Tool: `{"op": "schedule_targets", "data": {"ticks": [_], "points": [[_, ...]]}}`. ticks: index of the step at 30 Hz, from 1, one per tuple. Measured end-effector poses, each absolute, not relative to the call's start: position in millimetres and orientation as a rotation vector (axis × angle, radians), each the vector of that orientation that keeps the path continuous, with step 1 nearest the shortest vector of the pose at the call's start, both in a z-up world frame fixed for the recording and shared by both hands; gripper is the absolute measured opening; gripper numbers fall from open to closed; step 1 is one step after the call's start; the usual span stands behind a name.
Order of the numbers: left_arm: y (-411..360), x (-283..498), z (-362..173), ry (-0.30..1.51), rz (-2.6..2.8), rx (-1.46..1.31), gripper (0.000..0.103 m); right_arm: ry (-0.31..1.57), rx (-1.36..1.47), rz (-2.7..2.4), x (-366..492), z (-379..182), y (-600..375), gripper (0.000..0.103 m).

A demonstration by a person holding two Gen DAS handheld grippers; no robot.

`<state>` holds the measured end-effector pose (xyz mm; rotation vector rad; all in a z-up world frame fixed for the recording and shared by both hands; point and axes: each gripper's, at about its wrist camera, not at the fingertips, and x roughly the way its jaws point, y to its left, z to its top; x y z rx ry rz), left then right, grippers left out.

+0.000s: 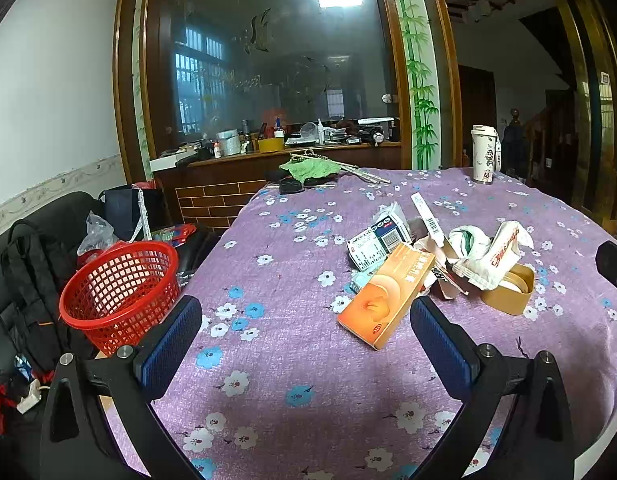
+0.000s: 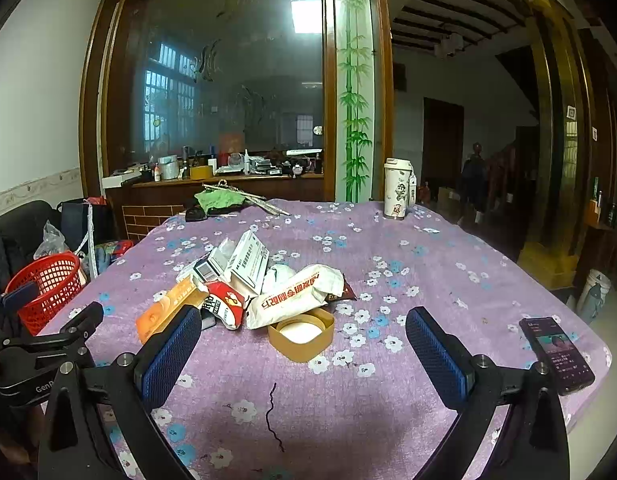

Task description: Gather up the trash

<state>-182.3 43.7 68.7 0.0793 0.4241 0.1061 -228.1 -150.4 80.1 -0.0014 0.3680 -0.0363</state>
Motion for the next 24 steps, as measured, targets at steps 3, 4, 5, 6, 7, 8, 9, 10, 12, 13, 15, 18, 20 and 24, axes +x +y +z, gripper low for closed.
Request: {"op": "schedule_targets", "data": {"ticks": [3, 4, 5, 6, 7, 8, 9, 10, 12, 13, 15, 18, 20, 24], "points": [[43.8, -181.1, 67.6, 0.429, 0.108, 0.08, 0.103, 0.371, -0.001, -0.035, -226.8, 79.3, -149.8, 0.103], [43.6, -180.5, 67.1, 0.43, 0.108, 0.08, 0.103, 0.372, -0.001, -0.035, -226.7, 78.6, -149.8, 0.103], [43.7, -180.3, 66.9, 0.432, 0.107, 0.08, 0.103, 0.373, 0.0, -0.034, -226.8, 78.2, -149.9, 0.103], [43.6, -181.2, 66.7, 0.433, 0.107, 0.081, 0.103, 0.374, 0.001, -0.033, -227.0, 77.7, -150.1, 0.103], [43.0, -180.6, 66.3, 0.434, 0.107, 0.081, 0.103, 0.375, 0.001, -0.034, -226.5, 77.7, -150.0, 0.103], [42.8, -180.5, 66.1, 0.435, 0.106, 0.083, 0.103, 0.377, 0.0, -0.034, -226.6, 77.4, -149.6, 0.103], [42.7, -180.2, 65.9, 0.436, 0.106, 0.084, 0.103, 0.377, 0.002, -0.034, -226.6, 76.9, -149.9, 0.103], [42.5, -180.0, 65.8, 0.437, 0.105, 0.085, 0.103, 0.377, 0.002, -0.035, -226.6, 76.6, -150.0, 0.103], [42.3, -180.0, 65.7, 0.436, 0.105, 0.085, 0.103, 0.379, 0.0, -0.034, -226.0, 76.4, -149.5, 0.103], [42.2, -180.1, 65.6, 0.435, 0.104, 0.084, 0.103, 0.379, 0.001, -0.034, -226.2, 76.0, -149.6, 0.103], [42.1, -180.5, 65.6, 0.434, 0.104, 0.084, 0.103, 0.379, 0.001, -0.033, -225.3, 75.9, -149.1, 0.103], [42.2, -180.6, 65.6, 0.438, 0.102, 0.084, 0.103, 0.378, 0.003, -0.032, -224.2, 75.1, -148.9, 0.103], [42.2, -181.2, 65.5, 0.437, 0.103, 0.085, 0.103, 0.379, 0.001, -0.036, -224.6, 74.8, -148.8, 0.103], [42.4, -177.6, 66.7, 0.454, 0.081, 0.095, 0.103, 0.387, 0.0, -0.028, -223.5, 73.8, -150.4, 0.103]]}}
